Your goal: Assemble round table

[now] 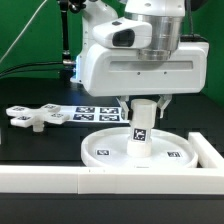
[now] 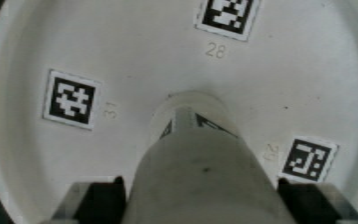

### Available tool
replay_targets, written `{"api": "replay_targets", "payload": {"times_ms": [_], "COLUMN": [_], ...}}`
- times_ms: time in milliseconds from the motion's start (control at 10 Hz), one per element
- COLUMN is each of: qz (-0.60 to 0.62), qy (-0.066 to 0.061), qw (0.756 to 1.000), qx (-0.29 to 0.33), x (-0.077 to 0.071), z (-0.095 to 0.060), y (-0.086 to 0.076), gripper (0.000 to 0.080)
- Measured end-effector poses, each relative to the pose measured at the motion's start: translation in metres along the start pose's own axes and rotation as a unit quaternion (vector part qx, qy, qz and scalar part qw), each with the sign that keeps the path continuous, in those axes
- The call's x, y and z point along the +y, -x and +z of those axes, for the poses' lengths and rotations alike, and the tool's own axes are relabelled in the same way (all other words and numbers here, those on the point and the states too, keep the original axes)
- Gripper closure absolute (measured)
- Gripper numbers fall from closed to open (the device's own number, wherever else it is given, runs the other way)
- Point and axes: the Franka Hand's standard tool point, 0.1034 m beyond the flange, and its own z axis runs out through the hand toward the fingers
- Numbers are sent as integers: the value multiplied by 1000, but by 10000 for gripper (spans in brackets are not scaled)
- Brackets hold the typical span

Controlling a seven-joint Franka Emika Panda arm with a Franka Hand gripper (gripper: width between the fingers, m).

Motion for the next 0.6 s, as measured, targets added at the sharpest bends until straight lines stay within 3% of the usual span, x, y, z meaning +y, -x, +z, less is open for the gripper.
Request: {"api": "replay_targets", "payload": {"times_ms": [200,300,500,600], "qz": [96,161,269,319], "qy": [-10,-25,-30,-40], "qw": [995,987,963,947], "qx": [0,-1,-4,-7], "x": [0,1,0,1], "z": [0,0,1,1], "y": [0,1,1,1], "gripper": [393,393,393,393]}}
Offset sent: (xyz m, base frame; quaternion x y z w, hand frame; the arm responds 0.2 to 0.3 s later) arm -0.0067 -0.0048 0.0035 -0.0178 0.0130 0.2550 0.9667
